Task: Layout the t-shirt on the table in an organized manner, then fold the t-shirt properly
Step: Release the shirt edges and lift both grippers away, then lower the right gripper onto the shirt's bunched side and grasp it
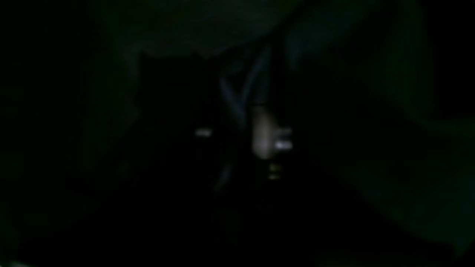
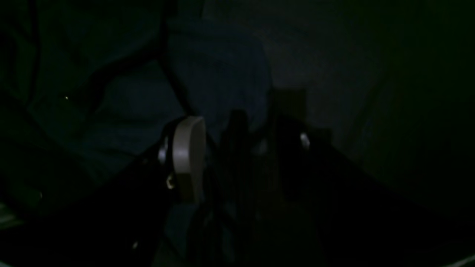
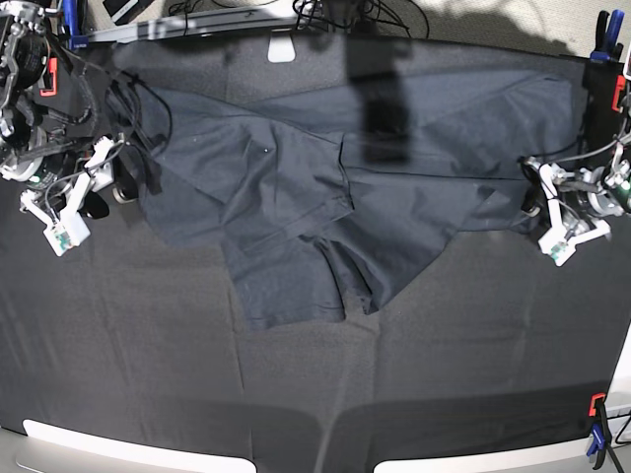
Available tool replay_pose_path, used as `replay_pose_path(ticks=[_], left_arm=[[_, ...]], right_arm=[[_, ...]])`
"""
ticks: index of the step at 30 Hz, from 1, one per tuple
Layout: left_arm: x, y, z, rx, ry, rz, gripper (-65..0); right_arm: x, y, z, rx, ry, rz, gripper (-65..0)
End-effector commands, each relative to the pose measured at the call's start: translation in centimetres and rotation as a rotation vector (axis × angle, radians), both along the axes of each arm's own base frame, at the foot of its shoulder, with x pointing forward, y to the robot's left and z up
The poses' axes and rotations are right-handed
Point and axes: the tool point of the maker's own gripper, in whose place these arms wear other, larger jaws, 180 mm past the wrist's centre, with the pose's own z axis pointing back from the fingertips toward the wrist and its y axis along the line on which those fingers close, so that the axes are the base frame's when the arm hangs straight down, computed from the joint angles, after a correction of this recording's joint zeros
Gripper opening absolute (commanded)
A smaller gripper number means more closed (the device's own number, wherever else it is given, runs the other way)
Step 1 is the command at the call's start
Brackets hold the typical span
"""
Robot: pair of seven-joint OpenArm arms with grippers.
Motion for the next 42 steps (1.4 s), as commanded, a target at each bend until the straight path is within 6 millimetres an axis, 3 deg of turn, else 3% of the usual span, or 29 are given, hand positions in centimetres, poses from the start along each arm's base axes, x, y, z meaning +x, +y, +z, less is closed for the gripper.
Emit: replay_pose_path(ticks=[1, 5, 8, 10, 13, 16, 18, 20, 26, 31, 33, 37, 42], left_arm=[[0.1, -0.1, 0.9, -0.012, 0.000, -0.025, -65.0], [1.1, -1.1, 2.5, -0.056, -0.047, -0.034, -65.0], [4.9, 0.3, 5.5, -0.067, -0.191, 0.103, -65.0], [7.6, 2.3, 8.3, -0.079, -0.306, 0.216, -65.0], [11.1, 7.0, 13.4, -0.044, -0.526, 0.393, -65.0], [12.4, 12.2, 18.1, -0.009, -0.732, 0.592, -65.0], [12.3, 13.8, 19.4, -0.006, -0.773, 0.638, -65.0], [12.2, 14.3, 19.5, -0.002, -0.771, 0.651, -65.0], [11.9, 13.5, 17.4, 0.002, -0.708, 0.665, -65.0], [11.7, 12.8, 15.2, 0.030, -0.676, 0.668, -39.1], [11.7, 12.5, 14.8, 0.020, -0.668, 0.671, -37.4], [11.5, 12.5, 14.5, 0.023, -0.661, 0.671, -37.4], [11.4, 12.5, 14.3, 0.026, -0.655, 0.672, -37.4]], right_arm=[[0.9, -0.1, 1.3, 0.002, -0.056, 0.000, -34.9], [2.0, 0.0, 1.0, 0.061, -0.075, -0.044, -34.9], [3.3, 0.1, 0.6, 0.112, -0.081, -0.077, -34.9], [4.1, 0.0, 0.4, 0.139, -0.084, -0.096, -34.9], [5.2, 0.3, 0.1, 0.168, -0.078, -0.102, -34.9], [6.2, 1.6, -0.6, 0.178, -0.054, -0.067, -34.9], [7.1, 2.7, -1.4, 0.157, -0.031, -0.034, -34.9], [8.4, 4.1, -2.2, 0.150, -0.018, 0.000, -34.9], [13.9, 8.9, -3.5, 0.198, 0.009, 0.027, -34.9], [18.6, 12.7, -3.3, 0.241, 0.036, 0.028, -34.9], [20.1, 13.7, -3.1, 0.244, 0.056, 0.004, -34.9], [22.3, 14.0, -3.4, 0.204, 0.106, -0.055, -34.9], [23.4, 12.3, -4.9, 0.122, 0.157, -0.120, -34.9]])
